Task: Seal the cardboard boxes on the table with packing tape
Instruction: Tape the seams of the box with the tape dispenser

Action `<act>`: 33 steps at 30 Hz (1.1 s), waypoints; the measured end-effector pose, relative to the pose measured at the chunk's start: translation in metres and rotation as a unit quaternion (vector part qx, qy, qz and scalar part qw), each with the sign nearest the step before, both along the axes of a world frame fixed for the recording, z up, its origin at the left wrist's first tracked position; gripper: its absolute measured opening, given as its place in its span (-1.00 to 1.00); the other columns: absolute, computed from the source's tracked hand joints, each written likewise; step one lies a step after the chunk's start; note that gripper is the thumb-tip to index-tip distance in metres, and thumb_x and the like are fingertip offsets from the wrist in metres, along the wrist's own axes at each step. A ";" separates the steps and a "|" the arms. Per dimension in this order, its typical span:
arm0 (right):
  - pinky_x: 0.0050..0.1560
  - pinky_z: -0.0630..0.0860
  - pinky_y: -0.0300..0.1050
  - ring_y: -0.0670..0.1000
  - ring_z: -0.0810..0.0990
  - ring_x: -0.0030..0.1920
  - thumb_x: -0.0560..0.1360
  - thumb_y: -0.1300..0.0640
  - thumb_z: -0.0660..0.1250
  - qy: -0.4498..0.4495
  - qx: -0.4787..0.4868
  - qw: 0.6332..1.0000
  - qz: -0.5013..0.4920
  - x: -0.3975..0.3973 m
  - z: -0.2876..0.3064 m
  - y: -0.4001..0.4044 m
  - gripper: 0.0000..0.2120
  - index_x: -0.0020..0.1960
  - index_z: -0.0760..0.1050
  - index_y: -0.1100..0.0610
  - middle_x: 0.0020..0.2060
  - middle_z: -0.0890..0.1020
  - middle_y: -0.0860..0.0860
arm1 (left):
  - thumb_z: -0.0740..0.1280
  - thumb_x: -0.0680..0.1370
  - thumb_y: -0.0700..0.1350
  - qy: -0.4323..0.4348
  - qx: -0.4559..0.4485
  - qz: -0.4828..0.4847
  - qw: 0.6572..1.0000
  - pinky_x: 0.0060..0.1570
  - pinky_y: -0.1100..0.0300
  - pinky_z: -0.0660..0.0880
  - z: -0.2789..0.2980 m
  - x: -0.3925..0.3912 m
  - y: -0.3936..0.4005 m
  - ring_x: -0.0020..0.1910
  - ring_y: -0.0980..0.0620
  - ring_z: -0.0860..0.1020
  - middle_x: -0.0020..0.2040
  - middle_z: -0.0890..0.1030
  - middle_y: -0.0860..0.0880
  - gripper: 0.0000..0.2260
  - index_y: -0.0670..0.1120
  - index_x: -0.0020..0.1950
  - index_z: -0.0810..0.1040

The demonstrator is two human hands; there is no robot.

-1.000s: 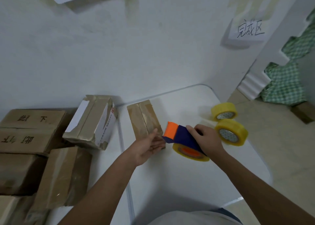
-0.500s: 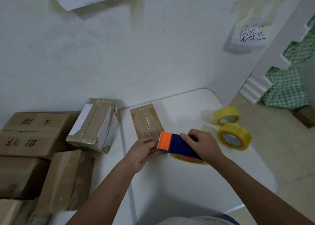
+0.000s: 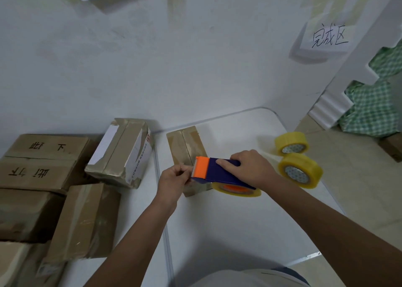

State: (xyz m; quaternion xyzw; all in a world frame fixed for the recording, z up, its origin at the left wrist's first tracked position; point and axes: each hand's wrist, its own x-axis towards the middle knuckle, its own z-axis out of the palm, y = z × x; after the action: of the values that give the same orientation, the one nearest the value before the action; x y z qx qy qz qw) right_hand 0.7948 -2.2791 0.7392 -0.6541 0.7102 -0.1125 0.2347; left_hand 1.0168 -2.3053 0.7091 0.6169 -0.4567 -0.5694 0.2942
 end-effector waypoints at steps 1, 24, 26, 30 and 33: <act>-0.25 0.52 -0.17 -0.09 0.59 -0.30 0.54 -0.37 0.08 0.002 -0.001 1.000 0.006 0.001 0.001 -0.002 -0.46 -0.19 0.57 0.03 -0.34 0.62 -0.06 | 0.33 0.60 -0.24 0.005 -0.005 0.005 1.000 -0.22 0.35 0.54 0.001 0.001 0.000 -0.21 0.12 0.64 -0.12 0.70 -0.11 -0.87 -0.19 -0.03 0.68; -0.32 0.35 -0.14 -0.01 0.53 -0.36 0.55 -0.36 0.05 0.061 0.043 0.997 0.009 -0.061 -0.017 -0.019 -0.42 -0.40 0.45 0.04 -0.45 0.53 0.01 | 0.38 0.58 -0.06 -0.057 0.018 0.106 0.993 0.11 0.06 0.56 -0.032 0.059 0.000 -0.05 -0.04 0.60 -0.10 0.64 -0.10 -0.86 -0.13 -0.03 0.62; -0.31 0.38 -0.12 -0.01 0.54 -0.34 0.51 -0.41 0.03 0.087 0.036 0.996 0.006 -0.061 -0.022 -0.024 -0.39 -0.40 0.46 0.03 -0.44 0.53 0.00 | 0.41 0.56 0.01 -0.082 0.020 0.100 0.991 0.11 0.06 0.55 -0.036 0.057 0.004 0.00 -0.04 0.60 -0.07 0.64 -0.07 -0.83 -0.10 -0.02 0.60; -0.27 0.47 -0.12 -0.02 0.58 -0.29 0.48 -0.45 0.05 0.118 0.032 0.992 0.017 -0.059 -0.026 -0.032 -0.38 -0.26 0.57 0.04 -0.36 0.60 0.00 | 0.46 0.51 0.09 -0.111 0.036 0.103 0.988 -0.11 0.21 0.44 -0.037 0.039 0.009 -0.03 0.07 0.53 -0.01 0.57 -0.02 -0.69 -0.09 0.07 0.51; -0.28 0.45 -0.16 -0.03 0.58 -0.27 0.48 -0.45 0.06 0.135 0.042 0.989 0.031 -0.060 -0.025 -0.037 -0.39 -0.21 0.59 0.03 -0.33 0.60 -0.02 | 0.48 0.48 0.12 -0.146 0.042 0.116 0.982 -0.22 0.23 0.38 -0.040 0.027 0.011 -0.11 0.10 0.48 -0.03 0.53 -0.01 -0.63 -0.07 0.10 0.46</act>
State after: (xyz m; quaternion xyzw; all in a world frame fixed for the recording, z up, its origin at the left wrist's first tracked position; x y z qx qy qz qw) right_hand 0.7348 -2.3156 0.7138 -0.6746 0.7188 0.0144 0.1674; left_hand 1.0441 -2.2940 0.6693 0.7538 -0.3958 -0.4544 0.2620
